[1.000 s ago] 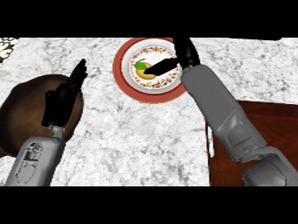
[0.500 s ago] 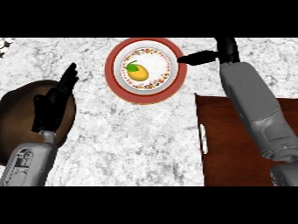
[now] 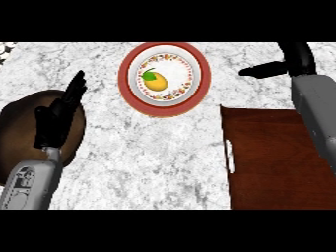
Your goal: Pick the lemon from the tray and place it in the plate
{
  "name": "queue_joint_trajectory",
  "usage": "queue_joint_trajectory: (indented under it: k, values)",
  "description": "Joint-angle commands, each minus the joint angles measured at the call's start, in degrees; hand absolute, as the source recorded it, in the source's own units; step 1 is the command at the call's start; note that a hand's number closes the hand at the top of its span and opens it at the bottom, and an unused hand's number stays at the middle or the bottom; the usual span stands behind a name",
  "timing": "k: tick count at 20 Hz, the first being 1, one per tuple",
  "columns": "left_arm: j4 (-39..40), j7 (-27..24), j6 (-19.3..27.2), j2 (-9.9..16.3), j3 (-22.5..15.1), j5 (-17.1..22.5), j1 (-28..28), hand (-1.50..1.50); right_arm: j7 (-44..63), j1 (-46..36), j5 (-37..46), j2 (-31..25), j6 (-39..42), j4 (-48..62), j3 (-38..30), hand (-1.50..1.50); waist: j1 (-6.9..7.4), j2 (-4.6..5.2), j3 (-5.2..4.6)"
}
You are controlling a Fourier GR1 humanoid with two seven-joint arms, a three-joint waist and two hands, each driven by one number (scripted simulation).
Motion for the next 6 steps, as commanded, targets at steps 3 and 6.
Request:
queue_joint_trajectory:
  k: [3, 6]
  values:
    - [-3.25, 1.80, 0.11, -1.14, -1.67, -0.84, 1.48, 0.00, -3.63, 0.28, -0.53, -3.22, 2.57, 3.44, -1.22, -1.50, 0.97, 0.23, 0.04]
    - [-1.79, 1.23, -2.20, 1.00, 1.14, 1.61, 0.38, 0.00, -5.18, 1.86, -0.72, -5.52, 4.27, 4.11, -1.61, -1.50, 0.83, 0.31, 0.04]
